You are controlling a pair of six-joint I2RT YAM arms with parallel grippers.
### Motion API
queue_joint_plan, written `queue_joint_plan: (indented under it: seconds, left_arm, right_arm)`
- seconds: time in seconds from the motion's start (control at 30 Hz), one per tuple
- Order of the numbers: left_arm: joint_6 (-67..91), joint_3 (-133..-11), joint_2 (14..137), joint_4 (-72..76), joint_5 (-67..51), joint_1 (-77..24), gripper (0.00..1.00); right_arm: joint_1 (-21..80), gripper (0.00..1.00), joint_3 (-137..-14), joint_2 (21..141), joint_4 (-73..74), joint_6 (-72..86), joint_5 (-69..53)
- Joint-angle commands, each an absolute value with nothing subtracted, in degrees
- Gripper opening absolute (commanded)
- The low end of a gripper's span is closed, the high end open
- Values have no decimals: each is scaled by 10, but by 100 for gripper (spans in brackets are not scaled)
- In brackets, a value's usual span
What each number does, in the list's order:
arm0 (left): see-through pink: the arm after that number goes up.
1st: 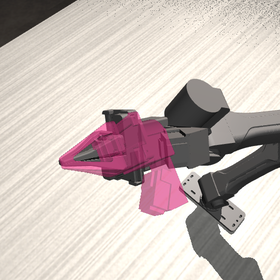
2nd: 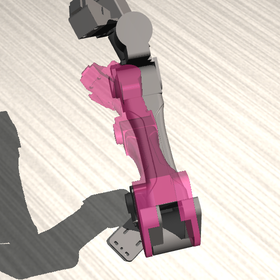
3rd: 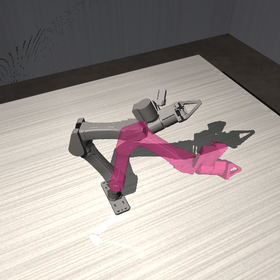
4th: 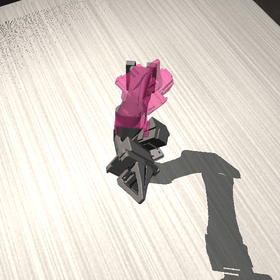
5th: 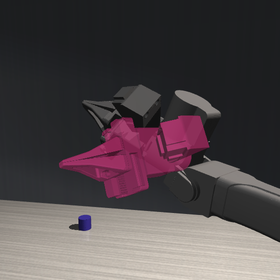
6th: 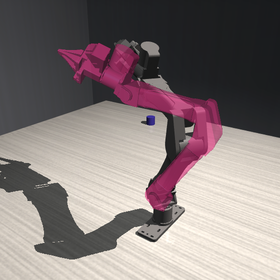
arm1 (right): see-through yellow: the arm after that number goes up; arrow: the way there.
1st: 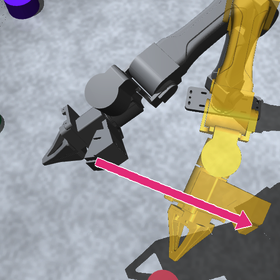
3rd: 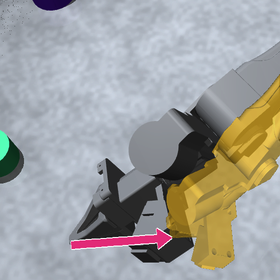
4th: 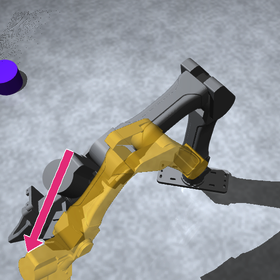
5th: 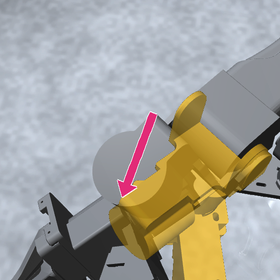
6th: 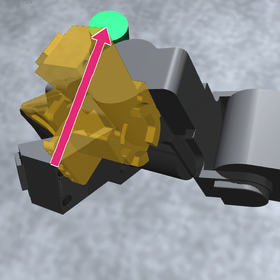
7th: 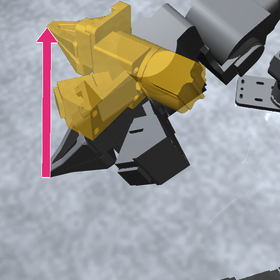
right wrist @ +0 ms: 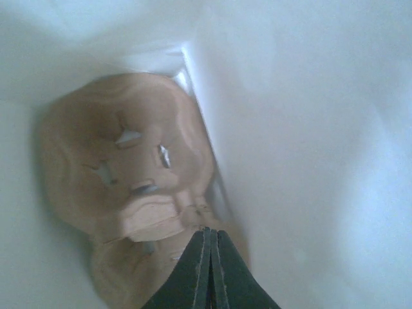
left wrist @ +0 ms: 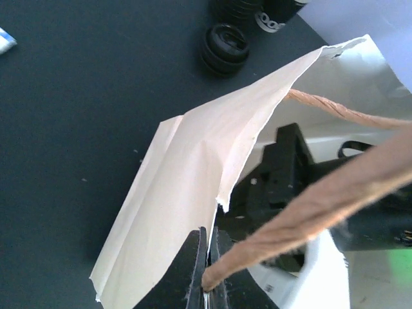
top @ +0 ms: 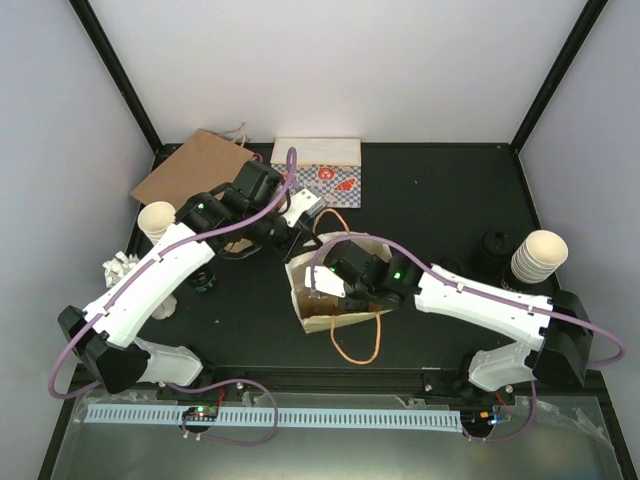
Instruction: Pack the takeout coffee
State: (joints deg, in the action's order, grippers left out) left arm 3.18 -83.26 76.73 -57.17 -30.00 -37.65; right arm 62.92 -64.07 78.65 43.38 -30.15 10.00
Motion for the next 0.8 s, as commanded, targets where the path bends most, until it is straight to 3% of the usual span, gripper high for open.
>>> queue_joint_plan:
  seconds: [0.0,0.17,0.43,0.77]
  left_arm:
    - [-39,-872,766,-562,-205,-385,1]
    - [-80,-841,738,-504,-132,-402,2]
    - [-109,-697,651,-392,-4,-489,1]
    - [-61,-628,593,-358,39,-596,2]
  right_arm:
    - [629,1,-675,756,391,-261,114]
    - [629,1,-691,725,408,-242,79]
    - [642,1,-608,651,363,-228,-9]
    - [776,1,-497,594,377,-189,81]
